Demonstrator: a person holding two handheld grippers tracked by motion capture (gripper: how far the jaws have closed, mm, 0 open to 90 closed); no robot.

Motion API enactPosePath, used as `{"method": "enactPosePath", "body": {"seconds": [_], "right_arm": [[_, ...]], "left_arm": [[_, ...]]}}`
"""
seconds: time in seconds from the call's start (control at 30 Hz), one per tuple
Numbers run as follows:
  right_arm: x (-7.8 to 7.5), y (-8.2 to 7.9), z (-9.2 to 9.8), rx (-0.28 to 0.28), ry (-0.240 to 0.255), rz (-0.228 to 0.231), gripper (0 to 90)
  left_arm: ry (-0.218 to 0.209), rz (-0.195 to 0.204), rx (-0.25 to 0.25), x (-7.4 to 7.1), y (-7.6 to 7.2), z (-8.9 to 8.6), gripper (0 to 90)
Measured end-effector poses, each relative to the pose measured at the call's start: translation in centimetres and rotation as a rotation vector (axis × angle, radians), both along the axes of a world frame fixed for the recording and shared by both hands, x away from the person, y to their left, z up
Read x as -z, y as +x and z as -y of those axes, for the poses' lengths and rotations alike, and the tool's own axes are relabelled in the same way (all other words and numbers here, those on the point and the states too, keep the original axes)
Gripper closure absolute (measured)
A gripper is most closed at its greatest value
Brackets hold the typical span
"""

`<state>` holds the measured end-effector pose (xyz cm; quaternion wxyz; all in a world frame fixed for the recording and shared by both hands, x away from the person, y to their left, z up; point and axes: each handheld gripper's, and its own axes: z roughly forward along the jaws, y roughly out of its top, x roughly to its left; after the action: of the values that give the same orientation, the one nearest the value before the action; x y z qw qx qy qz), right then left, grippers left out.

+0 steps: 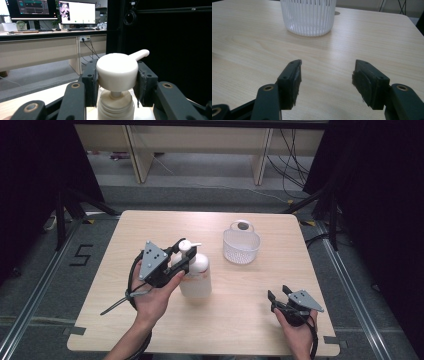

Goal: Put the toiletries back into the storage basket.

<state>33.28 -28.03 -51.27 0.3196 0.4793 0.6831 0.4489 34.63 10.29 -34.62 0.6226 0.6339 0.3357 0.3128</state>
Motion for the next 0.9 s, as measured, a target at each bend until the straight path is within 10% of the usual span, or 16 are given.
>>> {"method": "enactPosePath", "body": {"seconds": [0.9], "right_arm": [[0.0, 0.0, -0.1, 0.002, 0.010, -0.010, 40.0]], "left_arm": [[-0.016, 0.017, 0.006, -0.7, 1.2, 0.3, 59.0]]}}
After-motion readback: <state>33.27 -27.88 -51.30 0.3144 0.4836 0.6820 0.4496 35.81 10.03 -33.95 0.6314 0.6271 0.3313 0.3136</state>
